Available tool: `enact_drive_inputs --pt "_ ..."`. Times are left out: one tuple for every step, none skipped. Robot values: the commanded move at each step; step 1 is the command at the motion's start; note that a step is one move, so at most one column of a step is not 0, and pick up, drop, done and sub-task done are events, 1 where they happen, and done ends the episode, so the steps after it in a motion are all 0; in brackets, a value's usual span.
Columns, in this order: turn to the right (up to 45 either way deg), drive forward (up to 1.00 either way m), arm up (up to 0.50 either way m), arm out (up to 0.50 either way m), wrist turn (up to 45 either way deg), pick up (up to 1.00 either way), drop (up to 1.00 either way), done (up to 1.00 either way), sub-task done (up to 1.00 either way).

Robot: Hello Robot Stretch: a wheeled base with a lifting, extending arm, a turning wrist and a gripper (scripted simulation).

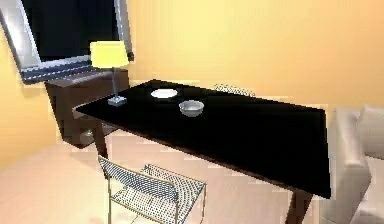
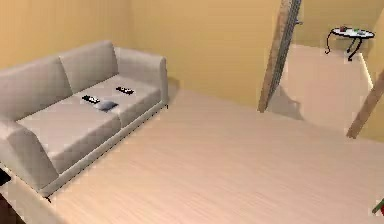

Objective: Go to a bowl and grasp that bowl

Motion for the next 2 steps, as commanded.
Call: enact_drive_inputs --pt "45.0 0.00 0.00 0.00 0.0 0.00 0.00 0.00 0.00" --pt "15.0 0.00 0.00 0.00 0.0 0.00 0.00 0.00 0.00"
